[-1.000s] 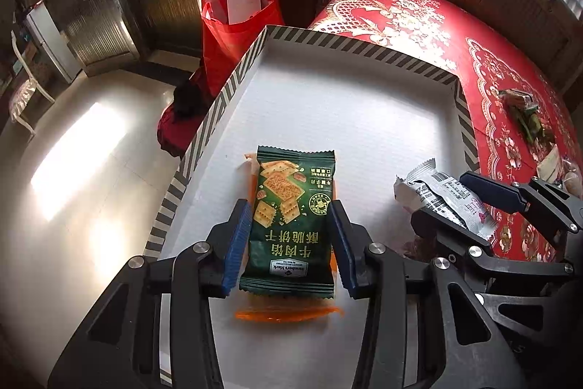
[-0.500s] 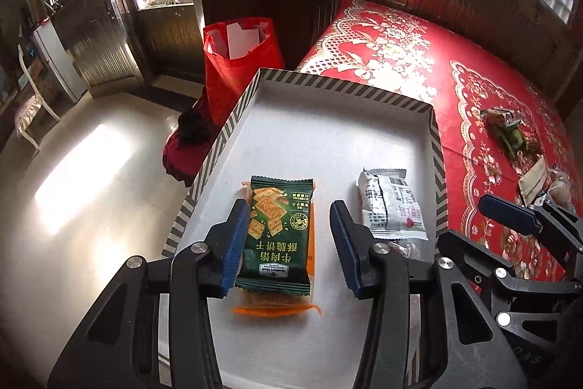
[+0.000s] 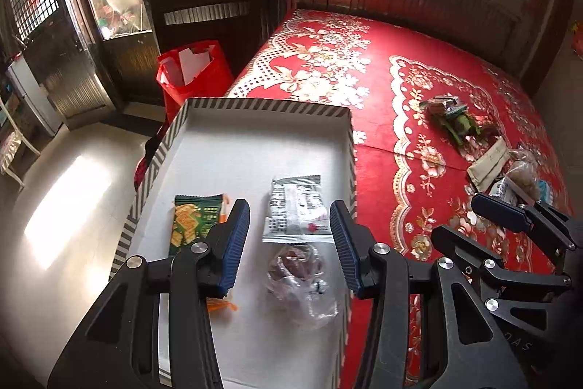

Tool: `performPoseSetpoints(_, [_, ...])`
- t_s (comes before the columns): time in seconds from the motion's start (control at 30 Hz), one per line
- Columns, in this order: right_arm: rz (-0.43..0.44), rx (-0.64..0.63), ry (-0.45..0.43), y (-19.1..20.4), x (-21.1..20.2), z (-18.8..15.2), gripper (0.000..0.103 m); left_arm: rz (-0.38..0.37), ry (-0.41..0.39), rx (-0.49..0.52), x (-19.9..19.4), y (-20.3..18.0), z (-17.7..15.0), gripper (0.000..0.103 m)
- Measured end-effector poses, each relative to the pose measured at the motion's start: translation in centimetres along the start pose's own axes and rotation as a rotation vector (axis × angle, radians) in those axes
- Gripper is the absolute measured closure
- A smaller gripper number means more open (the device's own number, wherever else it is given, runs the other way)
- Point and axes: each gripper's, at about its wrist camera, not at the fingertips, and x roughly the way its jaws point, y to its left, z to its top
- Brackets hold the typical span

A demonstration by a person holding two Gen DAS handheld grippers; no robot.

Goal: Organize snacks
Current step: 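Move both grippers back toward the snack pile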

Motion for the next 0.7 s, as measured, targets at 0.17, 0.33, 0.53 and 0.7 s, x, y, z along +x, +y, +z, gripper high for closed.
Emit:
performPoseSetpoints(0.17, [-0.046, 0.054, -0.015, -3.2, -1.9, -1.2, 0.046, -0.042, 0.005, 0.060, 0.2, -4.0, 0.2, 0.057])
performPoseSetpoints(0.33, [-0.091, 0.106, -0.019, -6.3, -3.5, -2.7, 0.046, -0.079, 0.004, 0.109, 0.4, -7.6, 0.4, 0.057])
performPoseSetpoints(0.53, [-0.143, 0.168, -0.022, -10.0, -5.1, -4.6, 0.045, -0.124, 0.009, 0.172, 0.8, -11.8, 0.6, 0.057])
performPoseSetpoints(0.7, [-0.165, 0.224, -0.021, -12.7, -6.0, -5.9, 0.045, -0.157, 0.034, 0.206, 1.7, -14.5, 0.7, 0.057])
